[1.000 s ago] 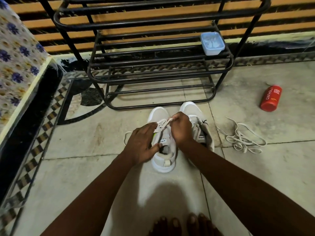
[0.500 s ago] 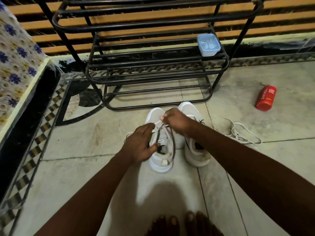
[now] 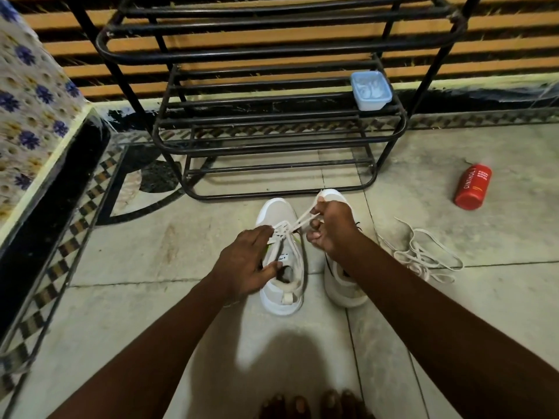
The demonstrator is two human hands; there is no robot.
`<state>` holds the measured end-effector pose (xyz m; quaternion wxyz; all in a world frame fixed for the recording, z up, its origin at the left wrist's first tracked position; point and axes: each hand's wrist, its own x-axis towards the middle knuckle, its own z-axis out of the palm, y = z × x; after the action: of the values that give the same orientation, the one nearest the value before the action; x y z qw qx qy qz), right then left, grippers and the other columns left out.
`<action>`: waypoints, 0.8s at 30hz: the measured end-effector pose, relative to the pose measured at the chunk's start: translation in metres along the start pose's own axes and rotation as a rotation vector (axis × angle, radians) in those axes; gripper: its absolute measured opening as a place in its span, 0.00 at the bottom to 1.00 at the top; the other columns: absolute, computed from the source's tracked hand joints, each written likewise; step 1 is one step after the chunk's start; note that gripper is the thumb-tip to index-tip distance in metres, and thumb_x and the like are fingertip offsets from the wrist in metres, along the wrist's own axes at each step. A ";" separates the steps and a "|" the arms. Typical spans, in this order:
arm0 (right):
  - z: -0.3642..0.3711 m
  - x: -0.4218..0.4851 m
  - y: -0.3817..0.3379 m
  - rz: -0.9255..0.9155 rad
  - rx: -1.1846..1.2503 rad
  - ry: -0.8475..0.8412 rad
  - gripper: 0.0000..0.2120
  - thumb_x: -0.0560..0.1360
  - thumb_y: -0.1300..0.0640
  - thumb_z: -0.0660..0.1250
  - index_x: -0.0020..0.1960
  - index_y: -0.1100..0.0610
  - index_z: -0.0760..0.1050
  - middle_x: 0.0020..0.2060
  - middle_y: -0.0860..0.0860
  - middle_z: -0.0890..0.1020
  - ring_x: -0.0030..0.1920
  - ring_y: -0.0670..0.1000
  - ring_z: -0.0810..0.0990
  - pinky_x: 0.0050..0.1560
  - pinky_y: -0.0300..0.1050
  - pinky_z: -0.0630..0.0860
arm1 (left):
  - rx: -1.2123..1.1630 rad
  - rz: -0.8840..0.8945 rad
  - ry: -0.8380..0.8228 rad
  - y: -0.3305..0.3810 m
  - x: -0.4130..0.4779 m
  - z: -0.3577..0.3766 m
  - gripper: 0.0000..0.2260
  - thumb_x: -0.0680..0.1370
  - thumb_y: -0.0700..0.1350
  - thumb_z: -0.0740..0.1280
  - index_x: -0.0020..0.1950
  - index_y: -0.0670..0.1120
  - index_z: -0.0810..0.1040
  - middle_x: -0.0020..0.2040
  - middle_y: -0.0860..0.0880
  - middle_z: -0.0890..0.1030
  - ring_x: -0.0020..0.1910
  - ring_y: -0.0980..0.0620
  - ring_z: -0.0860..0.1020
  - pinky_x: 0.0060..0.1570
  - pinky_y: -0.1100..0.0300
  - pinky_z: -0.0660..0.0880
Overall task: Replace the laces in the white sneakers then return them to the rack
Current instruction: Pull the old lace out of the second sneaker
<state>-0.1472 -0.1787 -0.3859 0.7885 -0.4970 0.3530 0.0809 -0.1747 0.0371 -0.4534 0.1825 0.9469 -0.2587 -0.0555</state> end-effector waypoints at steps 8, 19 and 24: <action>-0.017 -0.001 0.025 -0.716 -1.062 -0.369 0.11 0.79 0.58 0.68 0.52 0.56 0.64 0.34 0.50 0.74 0.33 0.53 0.76 0.36 0.45 0.74 | 0.010 -0.018 -0.001 0.003 -0.001 0.000 0.39 0.77 0.70 0.55 0.82 0.48 0.61 0.80 0.48 0.65 0.77 0.47 0.65 0.73 0.53 0.67; -0.019 0.001 0.001 -1.305 -1.382 -0.029 0.04 0.79 0.59 0.64 0.47 0.60 0.74 0.55 0.57 0.70 0.53 0.54 0.70 0.48 0.50 0.70 | 0.036 -0.017 0.001 0.004 -0.001 0.000 0.36 0.80 0.64 0.63 0.83 0.48 0.59 0.81 0.49 0.63 0.78 0.48 0.63 0.74 0.55 0.65; -0.010 0.000 -0.020 -0.504 -0.046 -0.180 0.14 0.84 0.64 0.55 0.41 0.56 0.69 0.34 0.55 0.78 0.30 0.49 0.75 0.36 0.50 0.78 | 0.033 -0.008 0.012 0.006 -0.002 -0.001 0.36 0.80 0.62 0.65 0.83 0.47 0.60 0.81 0.49 0.64 0.78 0.47 0.64 0.73 0.54 0.67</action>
<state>-0.1422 -0.1967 -0.3742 0.8004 -0.5780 0.1447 -0.0663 -0.1786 0.0339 -0.4501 0.1684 0.9511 -0.2548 -0.0464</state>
